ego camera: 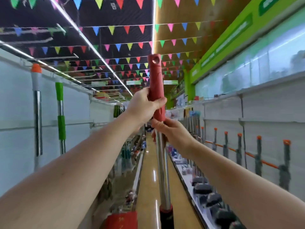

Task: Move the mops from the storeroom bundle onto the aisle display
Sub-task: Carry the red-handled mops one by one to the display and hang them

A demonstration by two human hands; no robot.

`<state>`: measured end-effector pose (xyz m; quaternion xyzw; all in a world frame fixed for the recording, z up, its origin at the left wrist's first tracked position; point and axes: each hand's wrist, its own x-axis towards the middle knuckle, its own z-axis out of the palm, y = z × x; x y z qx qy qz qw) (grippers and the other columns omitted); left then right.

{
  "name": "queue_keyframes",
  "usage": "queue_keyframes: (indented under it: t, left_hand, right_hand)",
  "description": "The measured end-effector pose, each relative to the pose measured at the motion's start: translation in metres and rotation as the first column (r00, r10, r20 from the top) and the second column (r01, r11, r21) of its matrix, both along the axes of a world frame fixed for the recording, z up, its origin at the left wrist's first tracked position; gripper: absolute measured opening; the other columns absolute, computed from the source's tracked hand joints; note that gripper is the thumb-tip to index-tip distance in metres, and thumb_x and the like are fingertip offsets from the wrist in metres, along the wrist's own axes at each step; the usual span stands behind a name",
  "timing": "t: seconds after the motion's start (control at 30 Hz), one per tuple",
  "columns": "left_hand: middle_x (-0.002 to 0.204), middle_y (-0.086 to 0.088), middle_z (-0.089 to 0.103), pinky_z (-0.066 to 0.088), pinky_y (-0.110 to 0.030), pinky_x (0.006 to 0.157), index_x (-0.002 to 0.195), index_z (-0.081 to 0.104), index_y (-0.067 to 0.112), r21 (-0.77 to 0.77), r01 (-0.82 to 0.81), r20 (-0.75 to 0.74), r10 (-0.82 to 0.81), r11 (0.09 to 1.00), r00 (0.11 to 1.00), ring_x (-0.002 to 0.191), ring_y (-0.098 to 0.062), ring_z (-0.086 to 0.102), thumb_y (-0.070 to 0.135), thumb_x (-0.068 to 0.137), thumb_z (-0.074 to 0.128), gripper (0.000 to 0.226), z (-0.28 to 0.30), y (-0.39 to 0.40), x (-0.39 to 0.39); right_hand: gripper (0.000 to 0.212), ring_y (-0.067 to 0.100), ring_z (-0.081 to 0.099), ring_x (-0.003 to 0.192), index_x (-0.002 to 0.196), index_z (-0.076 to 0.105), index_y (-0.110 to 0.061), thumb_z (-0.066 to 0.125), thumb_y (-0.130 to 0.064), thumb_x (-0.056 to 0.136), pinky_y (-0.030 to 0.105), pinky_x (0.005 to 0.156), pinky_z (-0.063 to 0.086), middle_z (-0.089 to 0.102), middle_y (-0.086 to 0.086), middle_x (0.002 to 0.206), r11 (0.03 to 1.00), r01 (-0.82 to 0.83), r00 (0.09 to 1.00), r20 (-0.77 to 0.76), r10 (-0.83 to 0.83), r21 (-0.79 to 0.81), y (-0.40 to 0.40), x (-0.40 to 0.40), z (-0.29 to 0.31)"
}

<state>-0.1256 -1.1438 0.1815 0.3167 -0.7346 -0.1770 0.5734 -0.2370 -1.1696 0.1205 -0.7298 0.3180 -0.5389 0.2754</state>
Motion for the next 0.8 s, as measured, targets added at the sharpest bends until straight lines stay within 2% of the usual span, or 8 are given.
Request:
queue_keyframes:
  t: [0.1, 0.17, 0.23, 0.4, 0.57, 0.67, 0.77, 0.8]
  left_hand:
    - [0.099, -0.001, 0.06, 0.047, -0.013, 0.066, 0.121, 0.053, 0.007, 0.0, -0.107, 0.03, 0.107, 0.994, 0.994, 0.086, -0.013, 0.059, 0.017, 0.088, 0.059, 0.035, 0.006, -0.05, -0.012]
    - [0.103, -0.004, 0.061, 0.047, -0.015, 0.069, 0.122, 0.053, 0.006, 0.021, -0.151, 0.019, 0.15, 0.988, 0.988, 0.088, -0.015, 0.059, 0.016, 0.088, 0.06, 0.037, 0.007, -0.082, -0.016]
    - [0.108, -0.007, 0.063, 0.05, -0.021, 0.076, 0.124, 0.052, 0.006, 0.049, -0.169, 0.008, 0.169, 0.984, 0.986, 0.09, -0.017, 0.062, 0.016, 0.087, 0.061, 0.039, 0.007, -0.113, -0.018]
    - [0.109, -0.005, 0.062, 0.048, -0.017, 0.067, 0.127, 0.05, 0.009, 0.067, -0.189, 0.032, 0.188, 0.98, 0.982, 0.083, -0.009, 0.061, 0.018, 0.088, 0.059, 0.041, 0.003, -0.185, -0.014]
    - [0.101, -0.003, 0.062, 0.05, -0.024, 0.077, 0.122, 0.053, 0.007, 0.101, -0.22, 0.054, 0.215, 0.97, 0.975, 0.088, -0.017, 0.061, 0.017, 0.087, 0.06, 0.037, 0.0, -0.253, -0.005]
    - [0.102, -0.006, 0.064, 0.052, -0.033, 0.084, 0.118, 0.056, 0.007, 0.117, -0.259, 0.075, 0.251, 0.959, 0.965, 0.09, -0.021, 0.064, 0.019, 0.087, 0.061, 0.034, -0.001, -0.288, -0.003]
    - [0.094, -0.004, 0.065, 0.052, -0.038, 0.089, 0.114, 0.059, 0.007, 0.113, -0.308, 0.077, 0.3, 0.945, 0.951, 0.091, -0.023, 0.064, 0.023, 0.089, 0.058, 0.031, 0.003, -0.32, 0.002]
    - [0.091, -0.002, 0.064, 0.051, -0.039, 0.089, 0.112, 0.06, 0.009, 0.099, -0.327, 0.07, 0.321, 0.94, 0.944, 0.09, -0.022, 0.063, 0.025, 0.089, 0.057, 0.028, 0.005, -0.329, 0.004]
  right_hand:
    - [0.016, 0.02, 0.055, 0.079, 0.085, 0.06, -0.025, 0.052, -0.039, 0.09, 0.036, 0.079, 0.042, 0.059, 0.005, 0.081, 0.997, -0.081, 0.997, -0.01, 0.081, 0.012, -0.059, -0.01, 0.004]
    - [0.019, 0.013, 0.056, 0.072, 0.094, 0.06, -0.019, 0.051, -0.035, 0.092, 0.033, 0.078, 0.044, 0.059, -0.002, 0.075, 0.989, -0.148, 0.989, 0.002, 0.148, 0.03, -0.092, -0.012, 0.006]
    - [0.023, 0.016, 0.056, 0.071, 0.096, 0.059, -0.014, 0.051, -0.035, 0.092, 0.035, 0.075, 0.043, 0.06, 0.0, 0.073, 0.983, -0.178, 0.984, -0.005, 0.179, 0.043, -0.125, -0.013, 0.007]
    - [0.028, 0.024, 0.052, 0.08, 0.09, 0.06, -0.016, 0.051, -0.043, 0.09, 0.034, 0.075, 0.042, 0.055, 0.013, 0.086, 0.976, -0.211, 0.976, -0.033, 0.213, 0.056, -0.201, -0.009, 0.002]
    - [0.022, 0.023, 0.055, 0.077, 0.086, 0.058, -0.017, 0.051, -0.037, 0.091, 0.029, 0.069, 0.044, 0.058, 0.01, 0.082, 0.952, -0.288, 0.956, -0.028, 0.292, 0.105, -0.266, -0.003, -0.003]
    - [0.014, 0.017, 0.058, 0.072, 0.085, 0.058, -0.022, 0.051, -0.033, 0.092, 0.031, 0.075, 0.045, 0.059, 0.0, 0.074, 0.935, -0.34, 0.939, -0.022, 0.344, 0.096, -0.301, 0.0, -0.004]
    - [0.007, -0.002, 0.056, 0.051, 0.09, 0.054, -0.024, 0.049, -0.022, 0.095, 0.012, 0.061, 0.046, 0.052, -0.009, 0.071, 0.915, -0.402, 0.915, -0.019, 0.403, 0.031, -0.331, 0.008, 0.003]
    - [0.006, -0.003, 0.055, 0.049, 0.092, 0.052, -0.022, 0.048, -0.02, 0.095, 0.011, 0.061, 0.047, 0.05, -0.009, 0.071, 0.906, -0.423, 0.906, -0.021, 0.423, 0.006, -0.343, 0.013, 0.005]
